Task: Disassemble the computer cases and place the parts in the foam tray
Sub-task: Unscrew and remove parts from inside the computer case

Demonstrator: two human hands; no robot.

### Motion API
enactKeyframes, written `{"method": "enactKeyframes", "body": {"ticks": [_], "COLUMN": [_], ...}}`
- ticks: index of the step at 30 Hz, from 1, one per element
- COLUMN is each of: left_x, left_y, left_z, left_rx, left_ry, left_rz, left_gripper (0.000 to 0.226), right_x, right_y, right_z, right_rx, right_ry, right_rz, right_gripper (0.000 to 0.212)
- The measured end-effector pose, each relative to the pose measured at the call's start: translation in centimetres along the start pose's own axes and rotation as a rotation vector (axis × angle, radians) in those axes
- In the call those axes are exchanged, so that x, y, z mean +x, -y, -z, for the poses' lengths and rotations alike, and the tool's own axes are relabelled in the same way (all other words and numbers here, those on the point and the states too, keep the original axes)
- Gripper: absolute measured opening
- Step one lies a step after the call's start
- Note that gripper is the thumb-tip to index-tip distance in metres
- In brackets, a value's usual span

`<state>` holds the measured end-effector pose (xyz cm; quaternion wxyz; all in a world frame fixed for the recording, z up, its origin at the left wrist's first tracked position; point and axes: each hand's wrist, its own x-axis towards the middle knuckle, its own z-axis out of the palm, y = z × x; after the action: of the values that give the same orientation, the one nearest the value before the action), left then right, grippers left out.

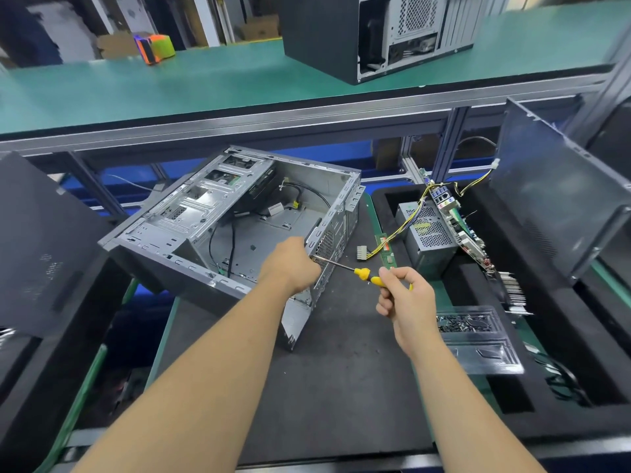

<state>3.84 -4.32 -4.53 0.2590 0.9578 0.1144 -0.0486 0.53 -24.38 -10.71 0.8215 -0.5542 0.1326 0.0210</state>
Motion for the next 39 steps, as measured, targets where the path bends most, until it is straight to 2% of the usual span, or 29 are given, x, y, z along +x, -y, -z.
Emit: {"method": "enactKeyframes", "body": {"ticks": [33,36,39], "left_x": [0.1,0.2,0.2], "left_y": [0.0,0.0,0.0], "left_z": [-0.1,-0.1,-0.3], "left_rx": [0.009,0.011,0.013], "left_ry": [0.007,0.007,0.005], "left_rz": [-0.005,-0.004,0.005], "left_gripper": [0.011,0.011,0.011], "right_x": [-0.4,-0.4,-0.3], "right_y": [-1.3,-1.2,0.0], "right_z": [0.3,0.6,1.3], "right_rx": [0.071,0.0,-0.252], "right_ry": [0.035,0.058,0.127], "right_rz": [-0.084,-0.024,0.1], "right_gripper": [0.016,0.015,0.016]}}
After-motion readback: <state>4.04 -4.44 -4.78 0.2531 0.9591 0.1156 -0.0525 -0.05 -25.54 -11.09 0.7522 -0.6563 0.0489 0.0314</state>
